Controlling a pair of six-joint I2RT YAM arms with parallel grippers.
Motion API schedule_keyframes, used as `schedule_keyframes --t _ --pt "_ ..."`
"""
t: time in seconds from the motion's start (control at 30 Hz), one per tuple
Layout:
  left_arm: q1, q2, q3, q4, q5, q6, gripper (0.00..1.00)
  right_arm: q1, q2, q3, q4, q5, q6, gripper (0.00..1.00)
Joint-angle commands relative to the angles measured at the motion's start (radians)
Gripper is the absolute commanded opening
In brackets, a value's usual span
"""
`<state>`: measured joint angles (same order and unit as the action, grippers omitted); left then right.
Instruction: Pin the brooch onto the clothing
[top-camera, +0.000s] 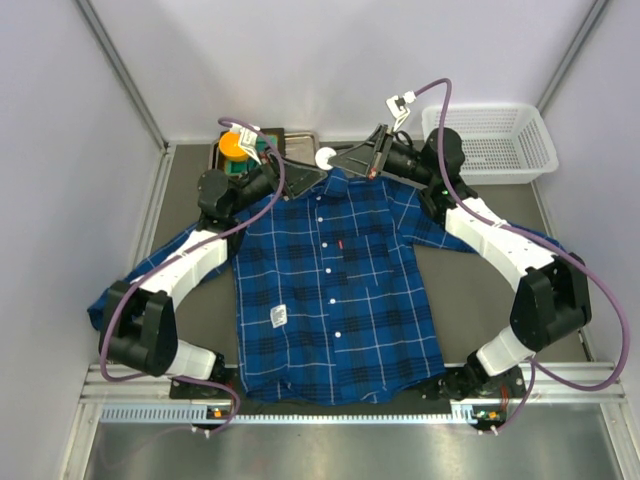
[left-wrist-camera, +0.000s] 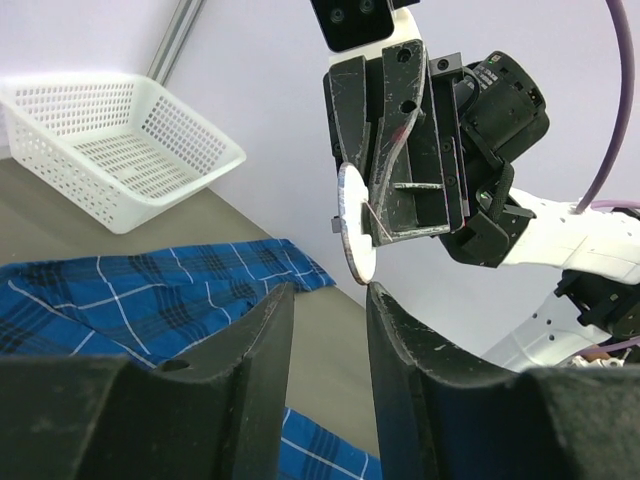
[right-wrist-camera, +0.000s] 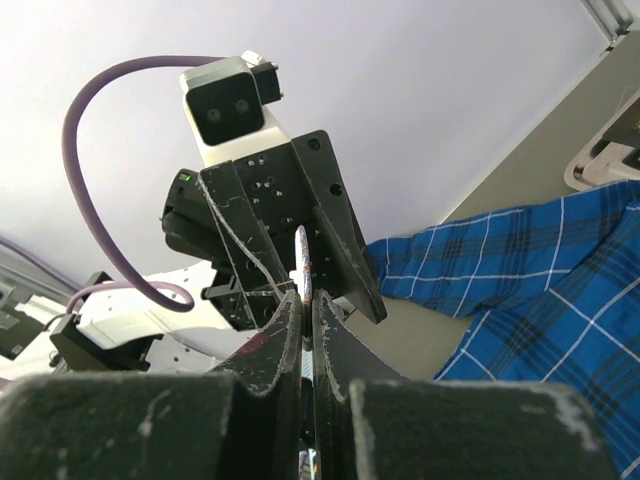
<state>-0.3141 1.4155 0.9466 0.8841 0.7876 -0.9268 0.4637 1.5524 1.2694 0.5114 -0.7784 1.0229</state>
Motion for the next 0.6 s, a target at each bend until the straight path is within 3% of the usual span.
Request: schedule_keyframes --t 0.0,0.13,0.23,0.57 --pt "-0.003 0.007 0.037 0.101 -0.016 -0.024 0.41 0.013 -0.034 0.001 0.038 -0.015 -0.004 0.0" --pt "-0.003 0.013 0.035 0.122 -0.011 -0.03 0.49 0.015 -0.025 0.011 0.036 -0.012 -0.01 0.0" --pt "-0.003 0.017 0.043 0.127 -0.011 -0.033 0.49 0.013 -0.015 0.019 0.041 -0.015 -0.012 0.0" --pt "-0.002 0.014 0.038 0.095 -0.042 -0.035 0.14 0.015 -0.023 -0.028 0.059 -0.047 -0.018 0.0"
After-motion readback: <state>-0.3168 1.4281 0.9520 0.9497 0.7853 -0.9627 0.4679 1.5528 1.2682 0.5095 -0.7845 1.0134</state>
